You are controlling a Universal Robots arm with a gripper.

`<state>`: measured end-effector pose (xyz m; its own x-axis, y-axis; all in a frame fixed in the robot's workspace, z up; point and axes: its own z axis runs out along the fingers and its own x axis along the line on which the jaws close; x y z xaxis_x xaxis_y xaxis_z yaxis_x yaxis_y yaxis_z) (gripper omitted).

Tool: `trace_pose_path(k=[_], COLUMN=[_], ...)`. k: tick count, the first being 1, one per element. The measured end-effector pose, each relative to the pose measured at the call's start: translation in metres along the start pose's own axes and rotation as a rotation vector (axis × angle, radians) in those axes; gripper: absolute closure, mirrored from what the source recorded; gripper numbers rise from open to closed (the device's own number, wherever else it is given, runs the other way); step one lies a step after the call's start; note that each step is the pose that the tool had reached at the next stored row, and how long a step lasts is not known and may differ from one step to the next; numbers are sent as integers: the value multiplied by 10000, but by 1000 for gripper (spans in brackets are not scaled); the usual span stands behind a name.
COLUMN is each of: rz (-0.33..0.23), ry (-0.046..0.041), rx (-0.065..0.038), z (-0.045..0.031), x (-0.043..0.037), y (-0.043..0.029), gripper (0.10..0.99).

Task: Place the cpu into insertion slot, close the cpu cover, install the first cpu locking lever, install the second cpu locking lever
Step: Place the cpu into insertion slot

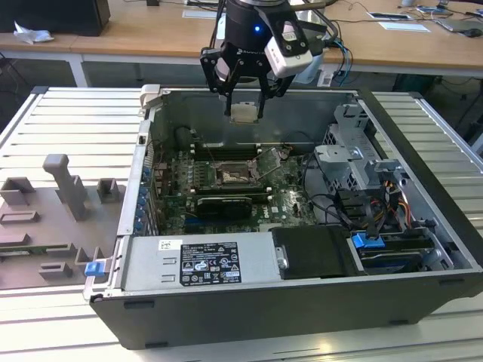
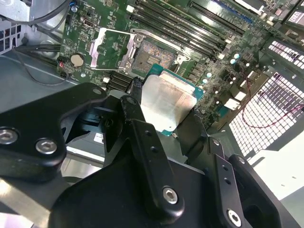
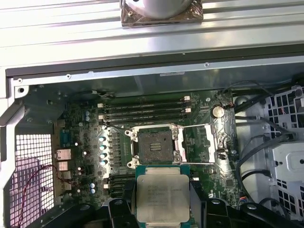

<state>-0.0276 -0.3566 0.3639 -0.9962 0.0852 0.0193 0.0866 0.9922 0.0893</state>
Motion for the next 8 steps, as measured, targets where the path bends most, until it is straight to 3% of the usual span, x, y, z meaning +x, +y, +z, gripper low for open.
trace_pose_path(k=[8], rz=[56], ry=[-5], rx=[-1], z=[1], x=[0], y=[0], gripper=[545])
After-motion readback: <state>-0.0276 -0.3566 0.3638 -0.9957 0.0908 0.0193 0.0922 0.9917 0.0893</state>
